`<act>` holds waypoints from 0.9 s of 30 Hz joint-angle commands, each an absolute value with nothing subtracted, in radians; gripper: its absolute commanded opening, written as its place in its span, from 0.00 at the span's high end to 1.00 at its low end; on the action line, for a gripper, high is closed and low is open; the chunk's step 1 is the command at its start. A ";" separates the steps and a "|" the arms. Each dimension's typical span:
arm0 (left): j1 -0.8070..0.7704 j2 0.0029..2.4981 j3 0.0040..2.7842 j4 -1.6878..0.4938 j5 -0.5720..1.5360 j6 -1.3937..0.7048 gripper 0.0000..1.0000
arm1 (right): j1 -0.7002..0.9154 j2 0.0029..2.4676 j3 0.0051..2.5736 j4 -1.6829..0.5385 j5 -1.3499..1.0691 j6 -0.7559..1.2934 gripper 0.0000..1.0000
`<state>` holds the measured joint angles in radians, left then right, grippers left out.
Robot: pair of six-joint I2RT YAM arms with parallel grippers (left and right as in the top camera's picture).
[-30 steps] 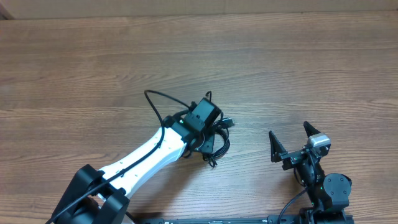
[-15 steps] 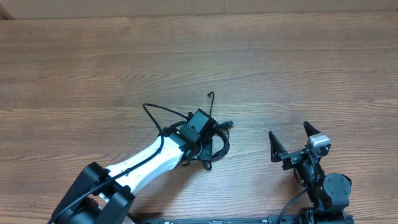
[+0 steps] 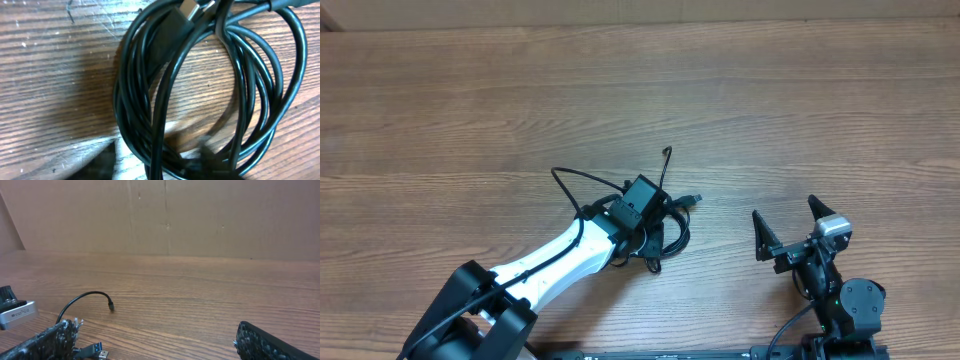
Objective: Untangle cables
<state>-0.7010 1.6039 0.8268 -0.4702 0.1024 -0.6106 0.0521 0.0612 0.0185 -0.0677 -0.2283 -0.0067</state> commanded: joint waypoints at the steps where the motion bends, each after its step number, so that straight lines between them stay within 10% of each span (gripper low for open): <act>1: -0.707 1.599 0.819 -0.462 0.121 -0.618 0.30 | 0.050 0.061 0.008 -0.062 -0.226 -0.004 0.00; 27: -0.707 1.599 0.819 -0.437 0.123 -0.618 0.21 | 0.050 0.061 0.008 -0.062 -0.226 -0.004 0.00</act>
<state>-0.7010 1.6039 0.8253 -0.4370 0.1165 -0.6155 0.0521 0.0612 0.0185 -0.0681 -0.2287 -0.0071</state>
